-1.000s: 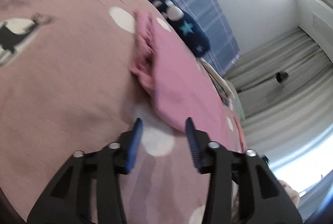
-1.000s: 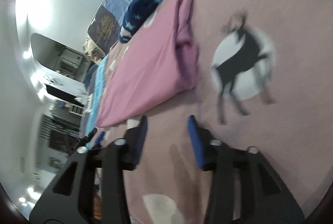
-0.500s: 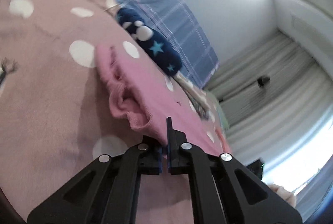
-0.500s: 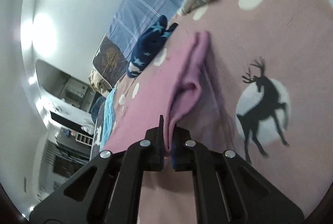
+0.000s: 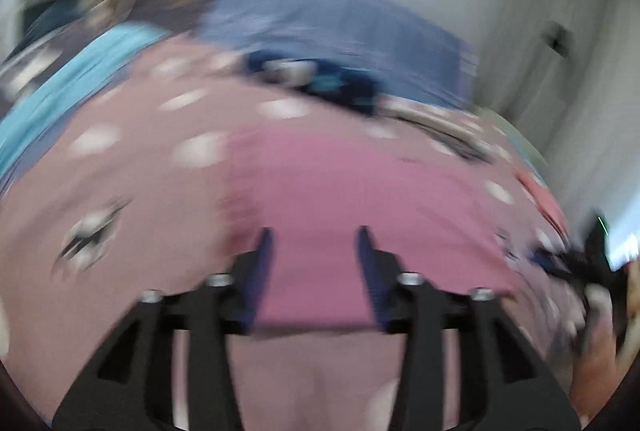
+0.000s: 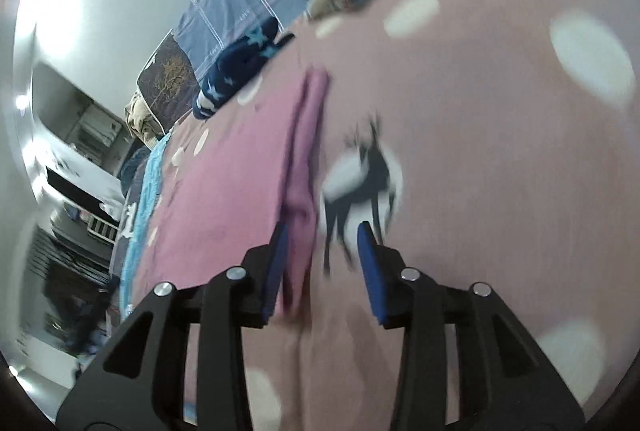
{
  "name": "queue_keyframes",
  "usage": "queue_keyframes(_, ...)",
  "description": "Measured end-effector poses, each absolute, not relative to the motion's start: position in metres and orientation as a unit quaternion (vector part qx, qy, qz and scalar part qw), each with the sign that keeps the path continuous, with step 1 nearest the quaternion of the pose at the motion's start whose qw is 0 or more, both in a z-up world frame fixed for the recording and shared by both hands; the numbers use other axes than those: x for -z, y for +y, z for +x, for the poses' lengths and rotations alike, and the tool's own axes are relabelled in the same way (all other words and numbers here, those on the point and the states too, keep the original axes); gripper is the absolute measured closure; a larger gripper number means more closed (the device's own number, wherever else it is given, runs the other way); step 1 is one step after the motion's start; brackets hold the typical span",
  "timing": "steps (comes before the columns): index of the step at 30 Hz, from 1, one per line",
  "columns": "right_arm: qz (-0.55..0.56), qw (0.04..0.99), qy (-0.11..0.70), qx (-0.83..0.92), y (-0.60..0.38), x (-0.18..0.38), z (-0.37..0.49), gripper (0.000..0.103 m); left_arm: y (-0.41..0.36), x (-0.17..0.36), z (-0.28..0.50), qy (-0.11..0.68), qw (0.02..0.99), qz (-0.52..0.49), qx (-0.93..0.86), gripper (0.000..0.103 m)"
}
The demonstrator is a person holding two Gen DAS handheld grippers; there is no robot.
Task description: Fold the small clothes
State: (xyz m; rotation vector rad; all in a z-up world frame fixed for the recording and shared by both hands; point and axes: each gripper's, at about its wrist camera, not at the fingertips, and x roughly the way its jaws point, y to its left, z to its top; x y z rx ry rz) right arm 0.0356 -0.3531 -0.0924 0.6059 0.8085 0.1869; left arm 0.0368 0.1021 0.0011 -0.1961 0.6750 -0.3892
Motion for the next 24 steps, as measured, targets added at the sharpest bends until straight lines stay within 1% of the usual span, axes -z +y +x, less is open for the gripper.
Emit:
queue_keyframes(1, 0.282, 0.873, 0.388, -0.089, -0.351, 0.090, 0.051, 0.061, 0.074, -0.002, 0.039, 0.331, 0.913, -0.080, 0.225, 0.050)
queue_keyframes(4, 0.270, 0.870, 0.401, -0.094, -0.354, 0.091, 0.085, 0.061, -0.018, 0.013, 0.053, 0.373, 0.864, -0.041, 0.334, 0.050)
queue_keyframes(5, 0.269, 0.867, 0.407, -0.099, -0.355, 0.093, 0.096, 0.061, -0.055, 0.023, 0.054, 0.389, 0.847, -0.011, 0.362, 0.050)
queue_keyframes(7, 0.263, 0.865, 0.414, -0.107, -0.360, 0.095, 0.109, 0.061, -0.098, 0.036, 0.051, 0.399, 0.829, 0.037, 0.391, 0.049)
queue_keyframes(10, 0.249, 0.864, 0.419, -0.125, -0.360, 0.096, 0.134, 0.061, -0.155, 0.052, 0.044, 0.409, 0.801, 0.102, 0.425, 0.043)
queue_keyframes(13, 0.240, 0.860, 0.430, -0.132, -0.365, 0.099, 0.158, 0.061, -0.179, 0.064, 0.046, 0.416, 0.791, 0.139, 0.427, 0.043)
queue_keyframes(17, 0.230, 0.855, 0.445, -0.138, -0.367, 0.104, 0.189, 0.061, -0.196, 0.069, 0.040, 0.405, 0.798, 0.175, 0.410, 0.043)
queue_keyframes(21, 0.206, 0.855, 0.455, -0.141, -0.362, 0.104, 0.214, 0.061, -0.206, 0.075, 0.035, 0.396, 0.805, 0.213, 0.387, 0.043)
queue_keyframes(24, 0.200, 0.849, 0.466, -0.149, -0.358, 0.107, 0.225, 0.061, -0.204, 0.076, 0.033, 0.389, 0.813, 0.220, 0.374, 0.043)
